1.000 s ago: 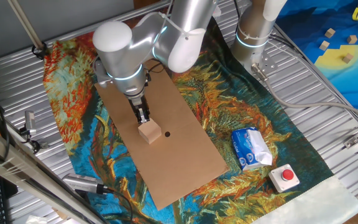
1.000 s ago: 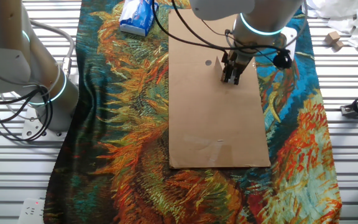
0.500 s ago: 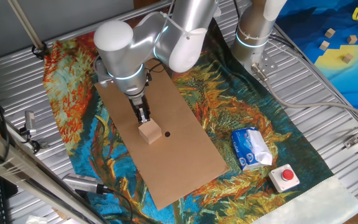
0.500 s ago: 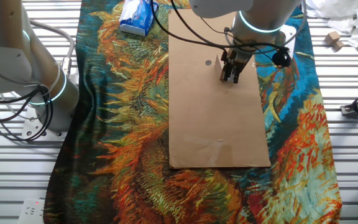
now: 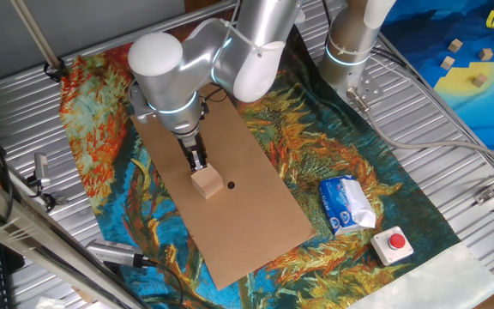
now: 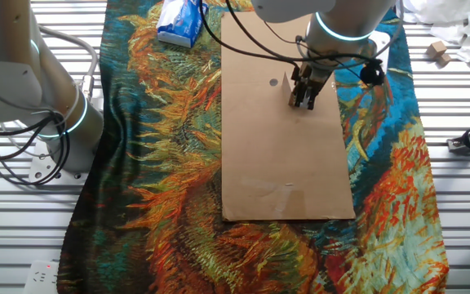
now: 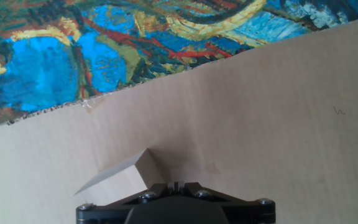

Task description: Use the gripper to push the small block from left to right

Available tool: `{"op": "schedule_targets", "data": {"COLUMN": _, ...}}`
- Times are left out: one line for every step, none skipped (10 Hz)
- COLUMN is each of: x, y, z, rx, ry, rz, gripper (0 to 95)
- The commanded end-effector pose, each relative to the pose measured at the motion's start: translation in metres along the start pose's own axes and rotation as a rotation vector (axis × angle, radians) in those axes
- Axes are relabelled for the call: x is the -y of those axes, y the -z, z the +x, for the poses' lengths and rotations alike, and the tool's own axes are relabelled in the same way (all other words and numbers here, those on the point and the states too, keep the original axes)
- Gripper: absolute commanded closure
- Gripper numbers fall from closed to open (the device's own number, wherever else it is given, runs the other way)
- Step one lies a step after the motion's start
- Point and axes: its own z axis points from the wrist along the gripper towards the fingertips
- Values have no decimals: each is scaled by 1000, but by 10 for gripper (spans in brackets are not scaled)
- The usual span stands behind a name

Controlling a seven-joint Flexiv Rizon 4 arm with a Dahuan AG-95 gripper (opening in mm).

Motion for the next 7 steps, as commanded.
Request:
{"op": "schedule_targets", "data": {"x": 0, "y": 0, "z": 0, "rx": 0, "ry": -1, "rz": 6, "gripper": 950}}
{"op": "schedule_targets", "data": {"x": 0, "y": 0, "z": 0, "rx": 0, "ry": -5, "rz": 5, "gripper": 950}}
{"op": "schedule_targets", "data": {"x": 0, "y": 0, "z": 0, "rx": 1, "ry": -4, "rz": 4, "gripper": 950}}
{"op": "schedule_targets", "data": {"x": 0, "y": 0, "z": 0, "rx": 1, "ry": -2, "rz": 4, "gripper": 950}}
{"op": "schedule_targets", "data": {"x": 0, "y": 0, "z": 0, "rx": 2, "ry": 2, "rz": 2, "gripper": 950}}
{"op": "schedule_targets", "data": {"x": 0, "y": 0, "z": 0, "rx": 2, "ry": 0, "rz": 2, "gripper": 950}}
{"op": "schedule_targets", "data": {"x": 0, "y": 0, "z": 0, "rx": 2, "ry": 2, "rz": 2, "gripper": 950}}
